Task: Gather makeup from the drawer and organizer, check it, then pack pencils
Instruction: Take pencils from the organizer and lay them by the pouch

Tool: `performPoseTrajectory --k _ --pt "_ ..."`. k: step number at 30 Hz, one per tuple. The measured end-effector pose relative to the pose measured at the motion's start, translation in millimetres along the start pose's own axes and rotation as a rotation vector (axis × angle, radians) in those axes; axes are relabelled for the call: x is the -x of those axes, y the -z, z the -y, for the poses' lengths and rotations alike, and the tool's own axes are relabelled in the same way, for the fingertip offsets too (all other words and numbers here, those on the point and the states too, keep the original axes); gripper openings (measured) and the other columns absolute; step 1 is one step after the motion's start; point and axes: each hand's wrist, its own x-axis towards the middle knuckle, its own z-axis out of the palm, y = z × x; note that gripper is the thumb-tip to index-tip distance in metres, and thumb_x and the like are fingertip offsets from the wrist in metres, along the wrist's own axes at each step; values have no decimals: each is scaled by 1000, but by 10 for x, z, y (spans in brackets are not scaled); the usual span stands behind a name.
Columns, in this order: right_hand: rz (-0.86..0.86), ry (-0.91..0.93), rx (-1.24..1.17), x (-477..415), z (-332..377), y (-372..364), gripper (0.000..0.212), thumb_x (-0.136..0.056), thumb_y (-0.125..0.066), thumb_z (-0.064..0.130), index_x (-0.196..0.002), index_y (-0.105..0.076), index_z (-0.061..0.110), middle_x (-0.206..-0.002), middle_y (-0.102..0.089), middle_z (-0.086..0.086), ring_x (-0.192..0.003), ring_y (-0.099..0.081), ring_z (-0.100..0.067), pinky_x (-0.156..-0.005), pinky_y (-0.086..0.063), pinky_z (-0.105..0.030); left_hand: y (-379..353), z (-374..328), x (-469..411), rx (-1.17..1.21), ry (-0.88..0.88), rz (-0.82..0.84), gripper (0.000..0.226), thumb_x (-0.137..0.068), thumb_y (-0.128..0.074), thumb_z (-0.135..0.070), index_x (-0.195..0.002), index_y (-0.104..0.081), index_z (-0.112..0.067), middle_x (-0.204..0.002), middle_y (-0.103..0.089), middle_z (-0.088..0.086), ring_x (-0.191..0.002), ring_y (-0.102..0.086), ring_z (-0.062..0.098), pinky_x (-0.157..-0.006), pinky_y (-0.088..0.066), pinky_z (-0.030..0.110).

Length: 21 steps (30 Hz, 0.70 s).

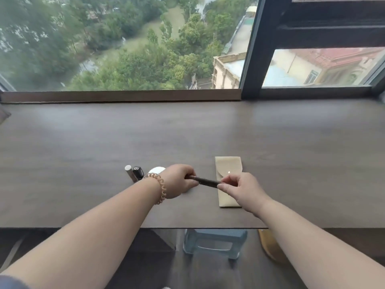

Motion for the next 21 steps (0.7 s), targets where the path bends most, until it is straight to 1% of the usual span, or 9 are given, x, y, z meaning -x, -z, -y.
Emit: performPoseTrajectory --k 4,6,9,11,12,14,16,19,21 --pt "28 -4 240 -77 -230 -166 20 -79 -71 32 -62 -60 34 -63 -58 12 -65 -52 -7 -58 -36 -22 -11 15 -258 -129 -48 79 17 -85 -61 -31 -96 -64 -19 -88 -66 1 -74 -57 16 -65 -42 25" --pt "-50 -28 207 -111 -283 -244 22 -79 -70 30 -60 -60 33 -61 -60 11 -66 -56 -9 -61 -42 -26 -13 30 -403 -124 -67 8 20 -83 -65 -28 -100 -63 -18 -92 -63 0 -79 -57 17 -69 -42 24" --pt "-184 -135 -122 -145 -299 -385 18 -82 -69 22 -64 -66 23 -59 -63 7 -62 -61 -16 -63 -48 -29 -102 65 -555 100 39 -253 38 -79 -70 -29 -113 -56 -20 -102 -57 -1 -89 -55 15 -83 -44 27" --pt "-207 -239 -426 -185 -268 -512 15 -87 -64 15 -73 -67 11 -63 -62 -1 -57 -58 -17 -56 -48 -22 -256 76 -558 369 204 -313 39 -80 -68 -31 -115 -55 -19 -101 -60 0 -91 -59 18 -86 -48 31" --pt "-209 -287 -546 -205 -243 -574 12 -89 -62 12 -79 -66 6 -65 -62 -4 -56 -57 -17 -52 -46 -17 -366 85 -539 484 262 -260 37 -81 -66 -32 -113 -57 -16 -98 -63 2 -89 -62 19 -83 -49 31" --pt "-204 -362 -662 -246 -175 -676 12 -90 -60 12 -89 -64 1 -67 -63 -6 -55 -59 -16 -42 -41 -12 -581 101 -491 700 300 -67 32 -86 -62 -31 -109 -61 -8 -87 -65 5 -73 -63 18 -66 -49 25" --pt "-177 -397 -698 -284 -146 -748 15 -92 -58 13 -87 -65 1 -61 -65 -3 -51 -61 -13 -37 -35 -12 -698 88 -464 859 317 65 24 -91 -56 -25 -104 -62 -5 -79 -63 6 -61 -59 14 -49 -43 21" --pt "-171 -454 -707 -336 -145 -829 19 -93 -56 17 -78 -64 9 -57 -67 2 -49 -62 -12 -36 -29 -16 -738 91 -505 1034 411 93 13 -92 -55 -21 -91 -60 -10 -65 -57 4 -51 -52 15 -48 -37 22" --pt "-176 -474 -684 -367 -158 -854 19 -93 -55 18 -79 -63 10 -57 -68 1 -50 -62 -13 -36 -30 -15 -731 86 -534 1085 463 100 14 -91 -56 -22 -80 -58 -12 -65 -57 7 -49 -51 16 -48 -37 21"
